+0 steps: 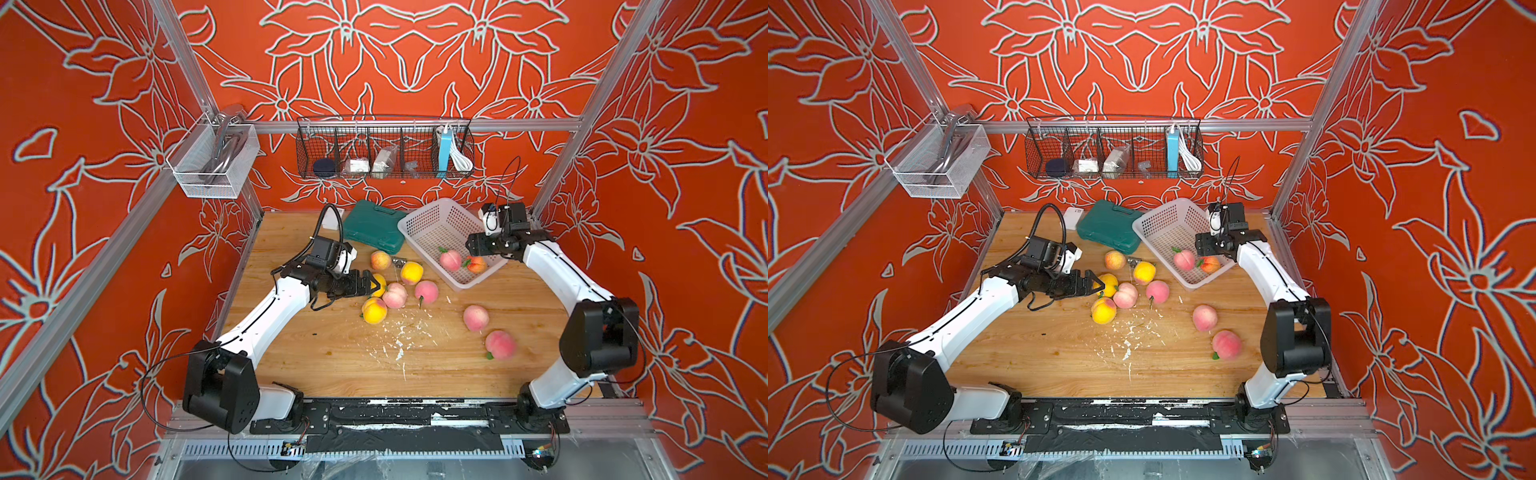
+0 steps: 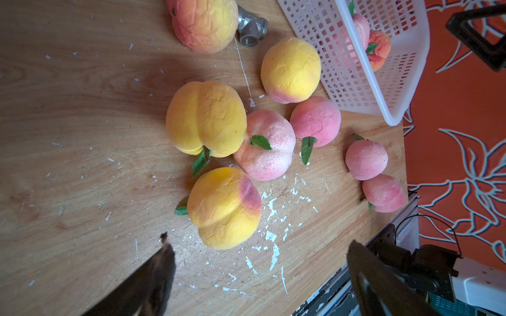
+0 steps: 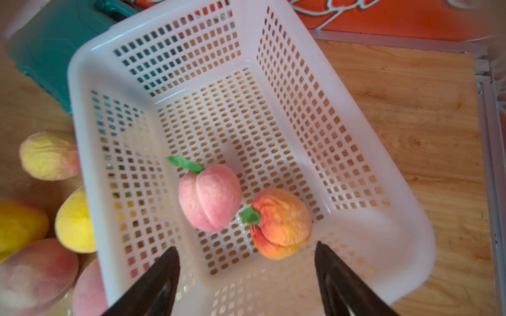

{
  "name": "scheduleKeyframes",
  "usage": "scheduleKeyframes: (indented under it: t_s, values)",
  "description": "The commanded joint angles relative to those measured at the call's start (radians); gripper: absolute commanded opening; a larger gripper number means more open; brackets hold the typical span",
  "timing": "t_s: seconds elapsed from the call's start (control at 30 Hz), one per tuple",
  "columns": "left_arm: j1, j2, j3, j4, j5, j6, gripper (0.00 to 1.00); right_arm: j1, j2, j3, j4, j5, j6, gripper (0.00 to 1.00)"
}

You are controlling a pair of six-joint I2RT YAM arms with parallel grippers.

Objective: Put the peaches into the basket
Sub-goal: Place the peach in the basket, then pick up the peach from the center of the board.

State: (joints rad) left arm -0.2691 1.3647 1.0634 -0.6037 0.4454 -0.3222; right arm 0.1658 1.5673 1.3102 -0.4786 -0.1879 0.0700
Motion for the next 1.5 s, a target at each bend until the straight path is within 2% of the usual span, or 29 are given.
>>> scheduleKeyframes:
  t_s: [0.0, 0.2, 0.4, 0.7, 0.9, 1.47]
  values:
    - [0.004, 0.032, -0.003, -0.036, -0.024, 0.003, 0.93, 0.037, -0.14, -0.101, 0.032, -0.017, 0.017, 0.81]
    - [-0.001, 0.066, -0.008, -0.036, -0.018, -0.01, 0.93, 0.134, -0.374, -0.235, 0.001, -0.04, 0.016, 0.86]
    - [-0.062, 0.11, -0.009, -0.041, -0.048, -0.019, 0.96, 0.211, -0.502, -0.34, 0.011, -0.085, 0.049, 0.94]
    - [-0.1, 0.177, -0.01, -0.041, -0.106, -0.032, 0.96, 0.26, -0.542, -0.432, 0.07, -0.198, 0.05, 0.99]
    - [-0.115, 0.218, -0.025, -0.008, -0.089, -0.045, 0.95, 0.264, -0.509, -0.456, 0.083, -0.209, 0.055, 0.99]
    - [-0.125, 0.31, -0.048, 0.09, -0.084, -0.062, 0.8, 0.267, -0.456, -0.45, 0.093, -0.224, 0.068, 0.99]
